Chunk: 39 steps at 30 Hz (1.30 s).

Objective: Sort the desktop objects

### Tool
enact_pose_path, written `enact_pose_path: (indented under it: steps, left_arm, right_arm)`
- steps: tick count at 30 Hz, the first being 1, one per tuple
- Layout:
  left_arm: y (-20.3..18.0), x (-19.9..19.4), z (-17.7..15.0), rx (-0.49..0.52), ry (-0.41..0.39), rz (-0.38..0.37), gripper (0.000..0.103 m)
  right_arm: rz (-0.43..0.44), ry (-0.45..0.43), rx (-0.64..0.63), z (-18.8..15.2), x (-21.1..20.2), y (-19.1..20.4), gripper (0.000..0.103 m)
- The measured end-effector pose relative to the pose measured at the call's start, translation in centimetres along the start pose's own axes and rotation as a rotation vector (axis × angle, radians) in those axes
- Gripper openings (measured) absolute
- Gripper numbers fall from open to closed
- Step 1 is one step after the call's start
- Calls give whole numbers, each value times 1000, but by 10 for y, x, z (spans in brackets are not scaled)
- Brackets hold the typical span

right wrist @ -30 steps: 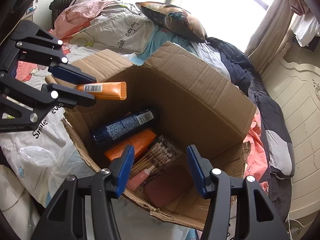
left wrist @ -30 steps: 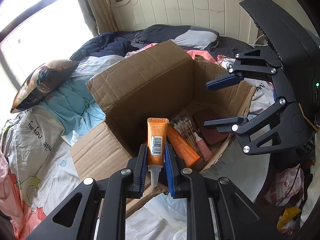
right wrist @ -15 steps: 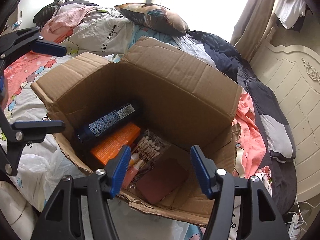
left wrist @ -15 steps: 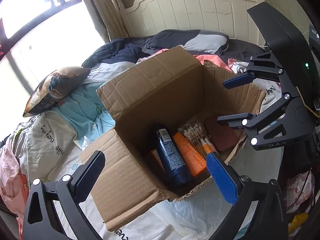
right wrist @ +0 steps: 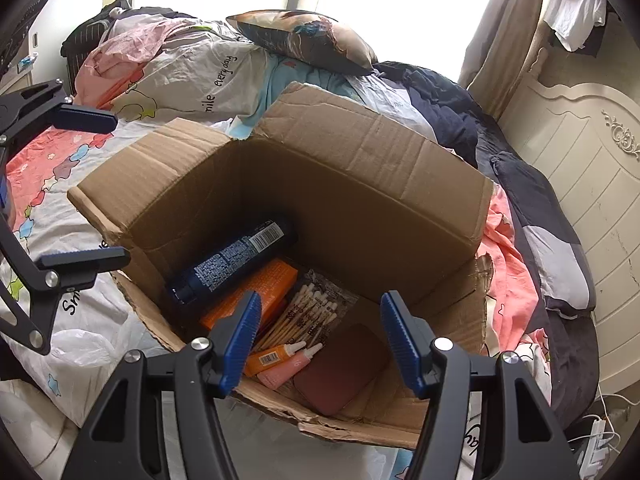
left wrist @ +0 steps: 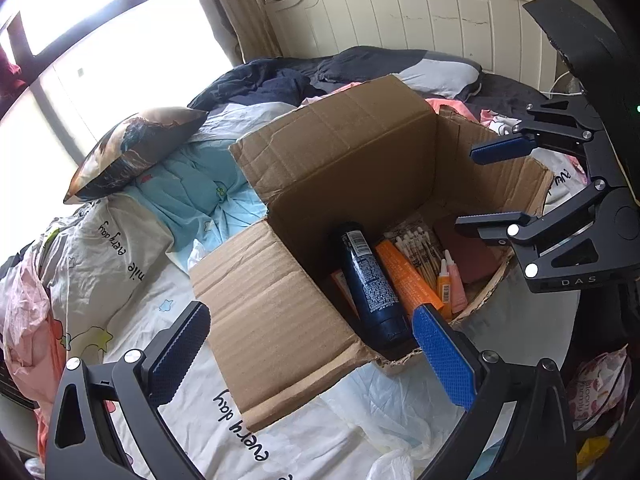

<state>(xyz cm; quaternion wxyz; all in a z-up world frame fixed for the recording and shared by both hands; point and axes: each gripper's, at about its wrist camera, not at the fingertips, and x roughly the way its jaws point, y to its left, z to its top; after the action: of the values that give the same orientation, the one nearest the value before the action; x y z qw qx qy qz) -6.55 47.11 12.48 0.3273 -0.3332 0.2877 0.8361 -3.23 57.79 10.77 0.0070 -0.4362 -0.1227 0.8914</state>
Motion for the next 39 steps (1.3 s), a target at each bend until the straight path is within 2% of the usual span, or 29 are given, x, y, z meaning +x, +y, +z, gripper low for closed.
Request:
enact_pose_path:
  steps: [9, 15, 17, 27, 31, 39]
  left_arm:
    - [26, -13, -25, -58, 16, 48, 103]
    - [49, -30, -49, -83, 0, 144, 103]
    - [59, -37, -59, -109, -9, 145, 103]
    - [113, -61, -134, -247, 16, 197, 103]
    - [129, -70, -162, -298, 27, 235, 103]
    - [159, -88, -219, -399, 49, 312, 103]
  right_arm:
    - [9, 33, 113, 15, -7, 17, 59]
    - [1, 41, 81, 24, -10, 54, 63]
    - [22, 37, 77, 26, -12, 67, 63]
    - [43, -1, 42, 36, -31, 129, 63]
    - [89, -25, 42, 36, -35, 155, 63]
    - [101, 17, 103, 33, -23, 209, 64]
